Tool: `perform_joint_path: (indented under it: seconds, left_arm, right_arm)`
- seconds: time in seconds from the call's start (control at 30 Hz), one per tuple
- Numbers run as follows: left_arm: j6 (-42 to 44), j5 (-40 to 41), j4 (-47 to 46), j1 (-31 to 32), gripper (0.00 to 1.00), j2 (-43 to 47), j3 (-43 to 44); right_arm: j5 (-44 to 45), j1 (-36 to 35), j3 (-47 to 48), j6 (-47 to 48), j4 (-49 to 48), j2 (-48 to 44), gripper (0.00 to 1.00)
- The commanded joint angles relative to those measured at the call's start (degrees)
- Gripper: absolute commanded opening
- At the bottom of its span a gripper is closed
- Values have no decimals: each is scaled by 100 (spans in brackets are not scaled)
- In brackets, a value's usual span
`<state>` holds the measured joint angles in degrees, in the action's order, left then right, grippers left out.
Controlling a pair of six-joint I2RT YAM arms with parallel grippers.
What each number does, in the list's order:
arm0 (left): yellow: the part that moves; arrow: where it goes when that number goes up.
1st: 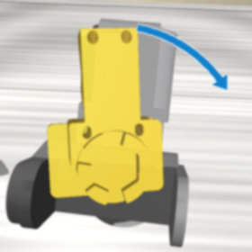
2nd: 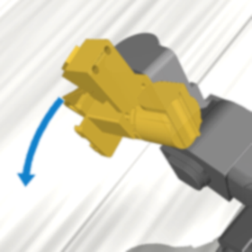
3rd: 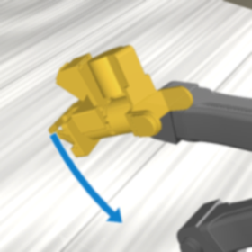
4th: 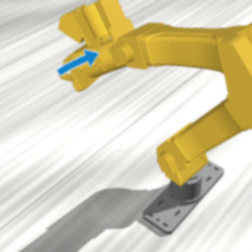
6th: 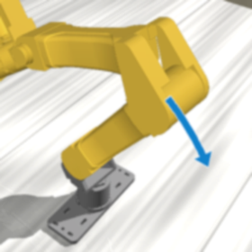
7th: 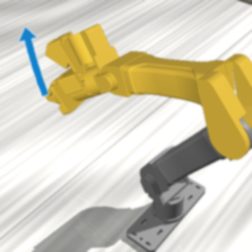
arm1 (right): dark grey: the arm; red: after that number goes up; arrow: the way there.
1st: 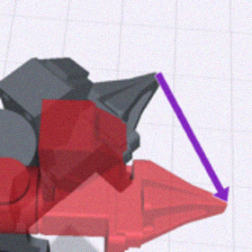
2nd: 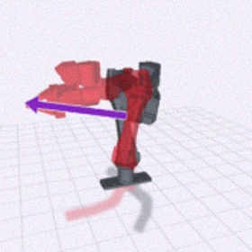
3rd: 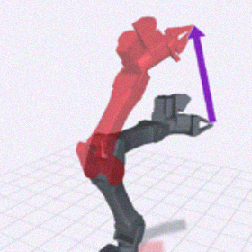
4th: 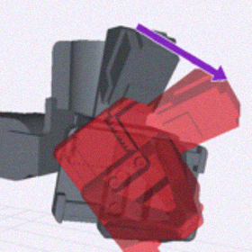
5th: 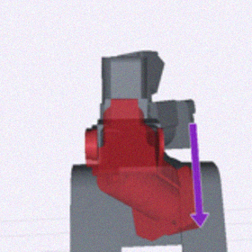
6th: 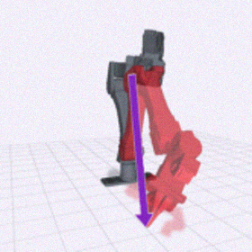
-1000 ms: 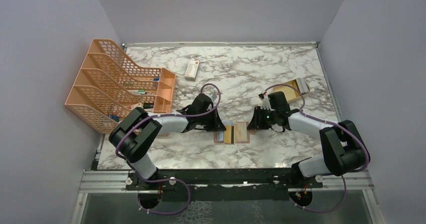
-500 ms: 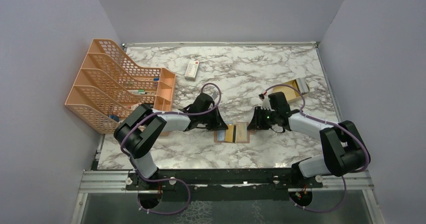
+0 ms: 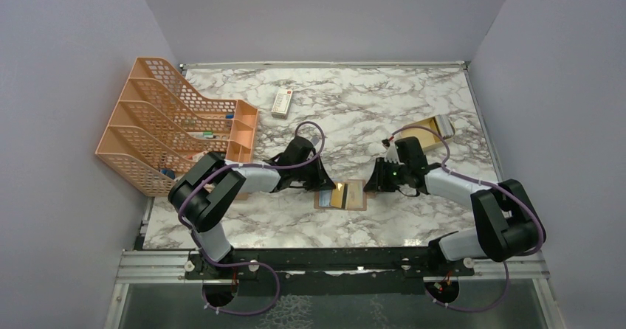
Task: Put the credit cards into the card holder
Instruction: Insert the credit card into the card holder.
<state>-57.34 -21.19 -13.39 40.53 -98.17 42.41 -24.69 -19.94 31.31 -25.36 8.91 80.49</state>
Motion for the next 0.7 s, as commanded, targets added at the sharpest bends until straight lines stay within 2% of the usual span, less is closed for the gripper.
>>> perform_joint_path:
  seconds: [0.0,0.67]
  left_arm:
    - [-111,402,15,-10,0,35,-127]
    - [-431,779,-476,81,0,317,-487]
  right_arm:
    - [101,-53,-216,-228,-102,-174,19]
    - [-209,-49,-661,-918,-674,-402,18]
